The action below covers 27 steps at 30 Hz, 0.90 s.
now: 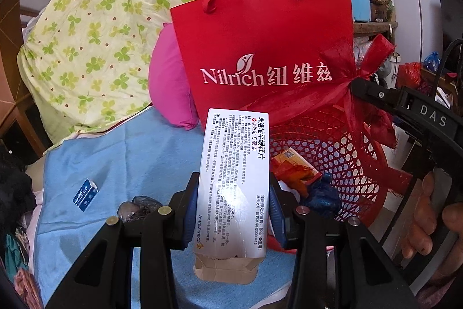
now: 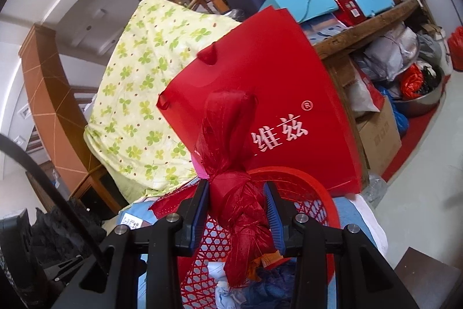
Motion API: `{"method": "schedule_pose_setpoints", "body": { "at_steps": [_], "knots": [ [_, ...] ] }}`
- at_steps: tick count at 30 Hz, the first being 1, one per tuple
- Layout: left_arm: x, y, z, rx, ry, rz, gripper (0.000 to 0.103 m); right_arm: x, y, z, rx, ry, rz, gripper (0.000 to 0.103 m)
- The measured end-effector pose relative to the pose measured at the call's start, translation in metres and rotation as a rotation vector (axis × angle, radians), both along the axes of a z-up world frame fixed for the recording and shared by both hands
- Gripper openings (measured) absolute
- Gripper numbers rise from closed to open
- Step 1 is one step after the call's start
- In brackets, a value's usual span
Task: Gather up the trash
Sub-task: 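Lower both items into the basket and open both tools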
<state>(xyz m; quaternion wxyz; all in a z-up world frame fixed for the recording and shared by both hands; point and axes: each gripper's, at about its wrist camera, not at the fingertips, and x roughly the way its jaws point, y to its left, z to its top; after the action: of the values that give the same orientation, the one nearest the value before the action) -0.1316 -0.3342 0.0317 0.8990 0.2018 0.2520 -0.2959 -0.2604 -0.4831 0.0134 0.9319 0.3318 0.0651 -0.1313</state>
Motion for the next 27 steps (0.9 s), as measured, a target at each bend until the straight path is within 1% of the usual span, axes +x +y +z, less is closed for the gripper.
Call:
{"method": "schedule_pose_setpoints", "body": {
  "at_steps": [7,17,23,27],
  "knots": [
    [-0.002,-0.017,-0.003,0.019,-0.017,-0.023,0.045,-0.005,-0.016,-0.007,0.059,0.004,-0.037,0.041],
    [-0.001,-0.039,-0.014,0.037,0.011,-0.059,0.045,-0.010,-0.033,-0.016,0.114,0.029,-0.085,0.042],
    [0.006,-0.043,-0.022,0.032,0.061,-0.067,0.046,-0.004,-0.031,-0.017,0.110,0.054,-0.055,0.042],
    [0.010,-0.044,-0.026,0.026,0.080,-0.070,0.046,0.004,-0.028,-0.017,0.111,0.071,-0.026,0.043]
  ]
}}
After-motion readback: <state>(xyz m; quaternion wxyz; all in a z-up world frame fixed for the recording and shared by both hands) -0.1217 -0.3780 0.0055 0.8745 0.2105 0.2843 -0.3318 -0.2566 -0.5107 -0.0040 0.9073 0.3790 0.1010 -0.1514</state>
